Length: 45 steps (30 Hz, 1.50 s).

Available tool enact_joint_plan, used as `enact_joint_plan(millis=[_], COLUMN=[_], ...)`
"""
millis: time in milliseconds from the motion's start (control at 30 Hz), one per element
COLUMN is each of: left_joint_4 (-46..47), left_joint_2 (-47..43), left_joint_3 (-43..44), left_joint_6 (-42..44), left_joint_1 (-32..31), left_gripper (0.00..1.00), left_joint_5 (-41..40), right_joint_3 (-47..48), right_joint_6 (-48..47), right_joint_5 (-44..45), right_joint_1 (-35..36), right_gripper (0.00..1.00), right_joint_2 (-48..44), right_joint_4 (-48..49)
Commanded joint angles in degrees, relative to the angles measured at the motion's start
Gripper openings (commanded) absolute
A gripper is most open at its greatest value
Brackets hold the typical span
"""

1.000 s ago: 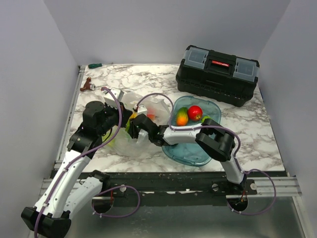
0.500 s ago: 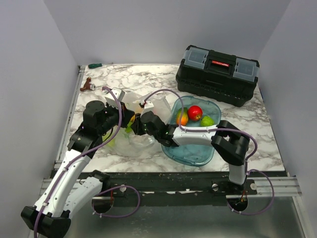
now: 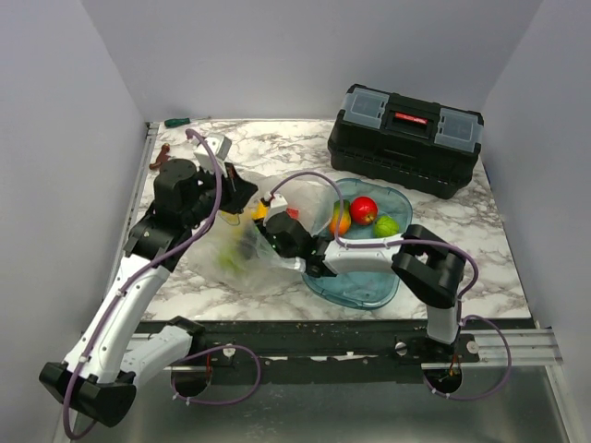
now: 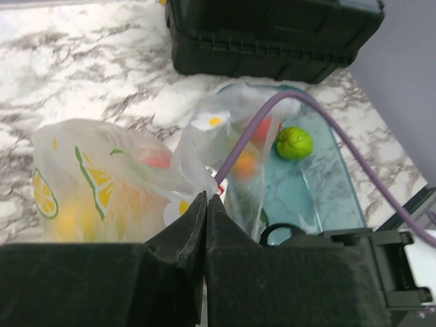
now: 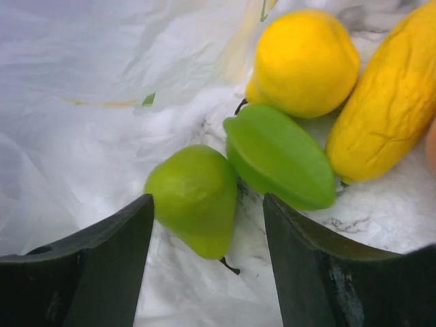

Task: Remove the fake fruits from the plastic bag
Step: Adjust the fake fruit in the plastic bag, then take out the fake fruit from the plastic bag.

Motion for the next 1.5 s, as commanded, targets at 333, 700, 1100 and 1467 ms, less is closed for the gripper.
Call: enact_joint_plan(millis=[333, 700, 1100, 1467], left_joint_4=[0.53, 2.87, 3.52, 3.01], left_joint_2=[-12.66, -14.92, -15.63, -14.85], left_joint_3=[-15.87, -17.39, -18.03, -17.90], left_joint_6=[9.07, 8.49, 8.30, 8.21], left_joint_1=[-0.35, -0.35, -0.35, -0.28], left_gripper=[0.00, 0.00, 0.00, 0.00], left_joint_5=[-6.27, 0.73, 1.17, 0.17], right_joint_3=[0.27, 7.23, 12.57, 9.95], right_joint_6=[-6.39, -8.32, -9.19, -7.77], right_joint_5=[-10.28, -10.51, -2.11, -0.61], right_joint_1=[1.50, 2.04, 2.65, 2.70], right_gripper=[0.82, 0.83, 0.83, 0.60], right_joint_2=[0.95, 6.38, 12.46, 9.21], right_joint_4=[2.02, -4.47, -13.18, -10.51])
